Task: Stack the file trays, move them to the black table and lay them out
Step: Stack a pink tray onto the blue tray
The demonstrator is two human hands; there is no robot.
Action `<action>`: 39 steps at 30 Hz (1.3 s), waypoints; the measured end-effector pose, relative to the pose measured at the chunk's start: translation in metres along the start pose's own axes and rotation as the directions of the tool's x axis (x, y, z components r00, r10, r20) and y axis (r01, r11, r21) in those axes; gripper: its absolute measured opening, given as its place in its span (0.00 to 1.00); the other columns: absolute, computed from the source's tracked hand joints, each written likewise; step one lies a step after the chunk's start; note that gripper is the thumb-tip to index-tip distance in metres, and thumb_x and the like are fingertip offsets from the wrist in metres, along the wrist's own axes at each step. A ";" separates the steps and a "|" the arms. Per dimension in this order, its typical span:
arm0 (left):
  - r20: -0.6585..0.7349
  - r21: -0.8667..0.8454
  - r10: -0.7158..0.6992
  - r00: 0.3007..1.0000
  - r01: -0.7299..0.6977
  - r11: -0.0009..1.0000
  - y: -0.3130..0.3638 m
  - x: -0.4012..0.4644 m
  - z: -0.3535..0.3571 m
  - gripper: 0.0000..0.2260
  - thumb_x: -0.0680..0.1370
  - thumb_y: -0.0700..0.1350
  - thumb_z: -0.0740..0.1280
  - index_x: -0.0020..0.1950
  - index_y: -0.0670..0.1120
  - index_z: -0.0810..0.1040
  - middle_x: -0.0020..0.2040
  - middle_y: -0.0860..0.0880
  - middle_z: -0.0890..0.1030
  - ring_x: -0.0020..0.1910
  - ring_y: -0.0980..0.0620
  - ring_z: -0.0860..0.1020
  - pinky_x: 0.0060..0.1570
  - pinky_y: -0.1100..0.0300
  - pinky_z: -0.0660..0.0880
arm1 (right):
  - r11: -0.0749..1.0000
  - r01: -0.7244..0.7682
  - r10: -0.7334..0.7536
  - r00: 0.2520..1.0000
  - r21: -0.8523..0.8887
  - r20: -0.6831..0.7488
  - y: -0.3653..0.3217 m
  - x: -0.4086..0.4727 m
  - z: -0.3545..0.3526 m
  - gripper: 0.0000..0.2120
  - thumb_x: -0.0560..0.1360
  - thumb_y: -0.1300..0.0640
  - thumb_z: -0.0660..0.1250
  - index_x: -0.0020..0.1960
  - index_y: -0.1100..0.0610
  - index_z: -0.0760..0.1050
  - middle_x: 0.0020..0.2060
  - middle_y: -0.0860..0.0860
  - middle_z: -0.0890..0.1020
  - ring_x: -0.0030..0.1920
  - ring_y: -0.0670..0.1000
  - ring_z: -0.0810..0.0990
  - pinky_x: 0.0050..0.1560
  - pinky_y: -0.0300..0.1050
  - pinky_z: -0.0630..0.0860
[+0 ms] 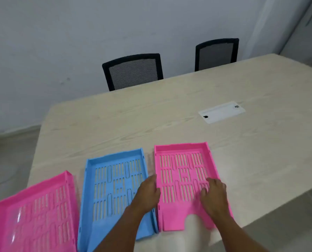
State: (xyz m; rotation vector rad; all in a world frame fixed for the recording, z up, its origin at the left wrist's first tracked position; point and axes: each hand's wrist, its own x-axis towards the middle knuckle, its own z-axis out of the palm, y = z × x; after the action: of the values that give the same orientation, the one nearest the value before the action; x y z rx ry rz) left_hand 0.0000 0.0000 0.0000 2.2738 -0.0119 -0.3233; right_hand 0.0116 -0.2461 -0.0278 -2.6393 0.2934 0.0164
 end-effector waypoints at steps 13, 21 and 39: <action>0.032 -0.220 -0.219 0.975 0.221 0.950 0.012 0.003 0.032 0.33 0.80 0.42 0.65 0.81 0.47 0.52 0.75 0.47 0.71 0.73 0.47 0.70 0.73 0.48 0.67 | 0.889 -0.399 0.413 0.911 0.224 -0.017 0.020 0.000 -0.021 0.15 0.77 0.61 0.64 0.62 0.64 0.77 0.53 0.61 0.80 0.51 0.62 0.80 0.52 0.55 0.79; -0.082 -0.408 -0.191 0.978 0.141 0.902 0.019 0.005 0.031 0.35 0.78 0.32 0.66 0.79 0.53 0.56 0.65 0.64 0.70 0.70 0.58 0.69 0.70 0.61 0.63 | 0.839 -0.409 0.460 0.885 0.359 -0.067 0.013 0.019 -0.049 0.08 0.78 0.64 0.61 0.50 0.63 0.79 0.42 0.58 0.81 0.40 0.59 0.78 0.40 0.48 0.74; -0.522 -0.499 -0.383 0.762 0.091 0.862 -0.073 -0.047 -0.078 0.30 0.74 0.24 0.61 0.75 0.41 0.68 0.68 0.52 0.72 0.72 0.48 0.71 0.74 0.46 0.66 | 0.868 -0.116 0.112 0.993 0.482 0.037 -0.121 -0.008 0.004 0.02 0.75 0.63 0.64 0.43 0.59 0.73 0.37 0.54 0.80 0.37 0.57 0.79 0.37 0.50 0.76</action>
State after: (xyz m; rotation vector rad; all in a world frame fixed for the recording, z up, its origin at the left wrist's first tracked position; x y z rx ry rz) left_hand -0.0346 0.1118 0.0059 1.8115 0.6436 0.2757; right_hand 0.0288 -0.1384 0.0254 -2.1187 0.3942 -0.0070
